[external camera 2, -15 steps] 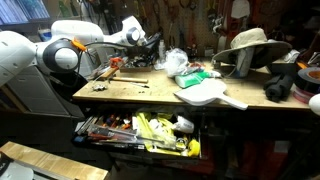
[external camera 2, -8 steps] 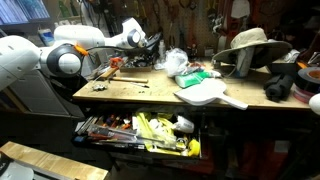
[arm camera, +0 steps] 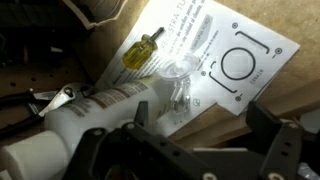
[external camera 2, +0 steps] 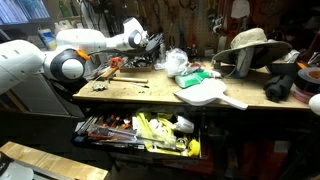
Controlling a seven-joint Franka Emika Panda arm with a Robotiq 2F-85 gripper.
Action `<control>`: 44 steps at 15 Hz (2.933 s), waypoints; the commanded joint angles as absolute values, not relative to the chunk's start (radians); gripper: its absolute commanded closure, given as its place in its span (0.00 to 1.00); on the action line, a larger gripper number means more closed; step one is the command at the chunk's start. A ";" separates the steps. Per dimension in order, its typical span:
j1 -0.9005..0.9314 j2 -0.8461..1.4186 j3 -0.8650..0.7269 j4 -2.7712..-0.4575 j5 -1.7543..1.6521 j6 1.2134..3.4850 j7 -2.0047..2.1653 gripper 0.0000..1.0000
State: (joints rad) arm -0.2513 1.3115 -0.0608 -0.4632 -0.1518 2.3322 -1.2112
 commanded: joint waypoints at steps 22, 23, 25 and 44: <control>-0.321 1.342 -0.020 -0.449 -0.010 2.401 -0.494 0.62; -0.321 1.345 -0.021 -0.448 -0.009 2.416 -0.443 0.65; -0.318 1.352 -0.021 -0.446 -0.003 2.442 -0.345 0.67; -0.303 1.388 -0.076 -0.444 -0.025 2.500 -0.031 0.89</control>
